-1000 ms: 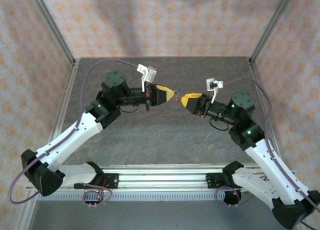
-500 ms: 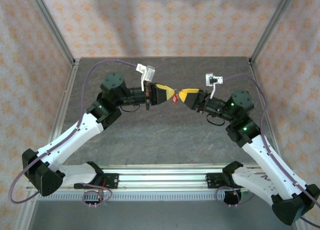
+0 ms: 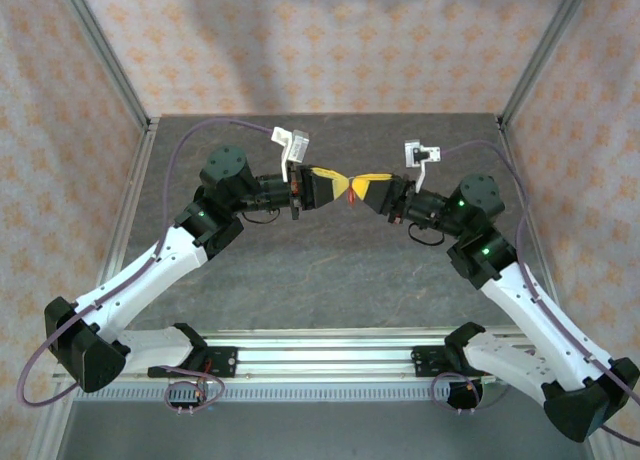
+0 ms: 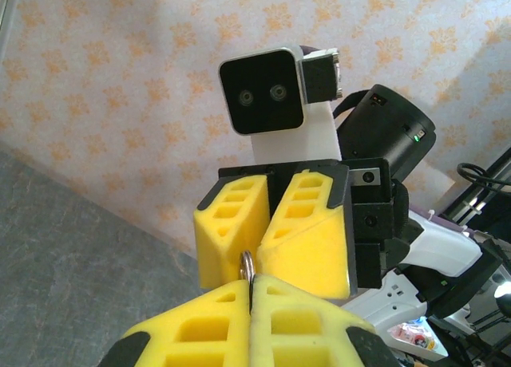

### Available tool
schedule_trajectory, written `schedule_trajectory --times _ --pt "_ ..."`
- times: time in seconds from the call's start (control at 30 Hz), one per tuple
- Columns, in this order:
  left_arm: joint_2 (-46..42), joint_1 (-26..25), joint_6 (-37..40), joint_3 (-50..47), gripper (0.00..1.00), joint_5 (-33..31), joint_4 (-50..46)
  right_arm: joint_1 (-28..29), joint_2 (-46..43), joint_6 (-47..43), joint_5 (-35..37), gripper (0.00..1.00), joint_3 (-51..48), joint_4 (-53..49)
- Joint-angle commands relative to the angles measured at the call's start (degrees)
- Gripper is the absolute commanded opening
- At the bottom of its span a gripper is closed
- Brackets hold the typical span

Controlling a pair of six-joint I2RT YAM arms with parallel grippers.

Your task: Remove the keys from the keyring

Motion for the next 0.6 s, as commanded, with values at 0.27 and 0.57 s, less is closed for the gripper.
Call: schedule_trajectory --times 0.27,0.57 --pt "-2.15 0.34 0.16 -1.81 0.07 -0.68 1.58 0.41 -0.55 -6.84 1.48 0.03 4.99 -7.80" --pt "-8.78 5.11 1.81 -6.08 0.26 -1.20 -4.11 0.43 2.41 -23.34 3.55 0.00 13.81 -33.09"
